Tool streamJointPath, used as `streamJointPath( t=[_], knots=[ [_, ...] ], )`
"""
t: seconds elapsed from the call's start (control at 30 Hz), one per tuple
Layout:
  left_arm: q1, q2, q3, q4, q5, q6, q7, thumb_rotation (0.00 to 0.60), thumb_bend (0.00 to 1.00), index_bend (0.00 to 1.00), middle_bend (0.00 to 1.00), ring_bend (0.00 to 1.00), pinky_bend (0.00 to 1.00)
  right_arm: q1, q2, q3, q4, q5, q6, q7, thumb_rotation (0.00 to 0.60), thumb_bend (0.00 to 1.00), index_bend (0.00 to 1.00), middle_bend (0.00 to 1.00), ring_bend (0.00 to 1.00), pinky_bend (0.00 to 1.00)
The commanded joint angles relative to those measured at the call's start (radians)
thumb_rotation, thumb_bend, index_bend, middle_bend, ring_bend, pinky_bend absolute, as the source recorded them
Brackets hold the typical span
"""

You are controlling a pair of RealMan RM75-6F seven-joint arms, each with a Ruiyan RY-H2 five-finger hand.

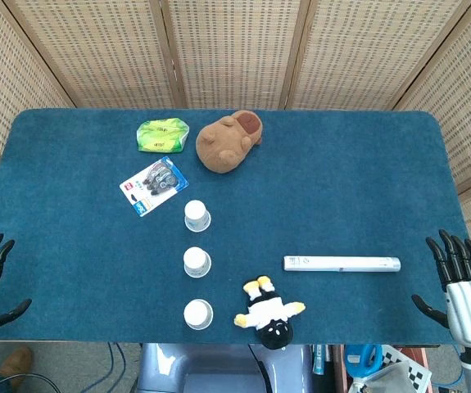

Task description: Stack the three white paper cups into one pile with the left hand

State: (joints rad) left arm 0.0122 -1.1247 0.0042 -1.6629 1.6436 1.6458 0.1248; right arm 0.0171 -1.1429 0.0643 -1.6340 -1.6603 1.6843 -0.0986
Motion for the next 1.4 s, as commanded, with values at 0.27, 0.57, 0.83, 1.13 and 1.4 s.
streamJointPath(
  t=[0.27, 0.57, 0.83, 1.13, 1.4],
  knots=[
    [0.000, 0.005, 0.003, -0.002, 0.005, -0.002, -0.007, 0.600, 0.15, 0.00, 0.00, 0.00, 0.00, -0.001, 0.000, 0.000, 0.002, 0.003, -0.005, 0.003, 0.600, 0.00, 0.00, 0.00, 0.00, 0.00],
    [-0.173, 0.018, 0.053, 0.030, 0.394, -0.100, 0.024, 0.600, 0.16, 0.00, 0.00, 0.00, 0.03, -0.001, 0.010, 0.016, -0.005, 0.028, -0.006, 0.022, 0.600, 0.00, 0.00, 0.00, 0.00, 0.00],
    [-0.401, -0.044, 0.036, 0.040, 0.608, -0.313, 0.063, 0.600, 0.16, 0.07, 0.05, 0.14, 0.21, 0.006, 0.013, 0.028, 0.001, 0.058, -0.025, 0.036, 0.600, 0.00, 0.00, 0.00, 0.00, 0.00],
    [-0.584, -0.202, -0.004, 0.097, 0.554, -0.617, 0.119, 0.600, 0.16, 0.14, 0.09, 0.17, 0.22, 0.005, 0.020, 0.054, 0.017, 0.117, -0.038, 0.065, 0.600, 0.00, 0.00, 0.00, 0.00, 0.00],
    [-0.665, -0.290, -0.008, 0.139, 0.498, -0.720, 0.158, 0.600, 0.16, 0.15, 0.09, 0.18, 0.22, 0.002, 0.024, 0.066, 0.026, 0.148, -0.041, 0.079, 0.600, 0.00, 0.00, 0.00, 0.00, 0.00]
  ],
)
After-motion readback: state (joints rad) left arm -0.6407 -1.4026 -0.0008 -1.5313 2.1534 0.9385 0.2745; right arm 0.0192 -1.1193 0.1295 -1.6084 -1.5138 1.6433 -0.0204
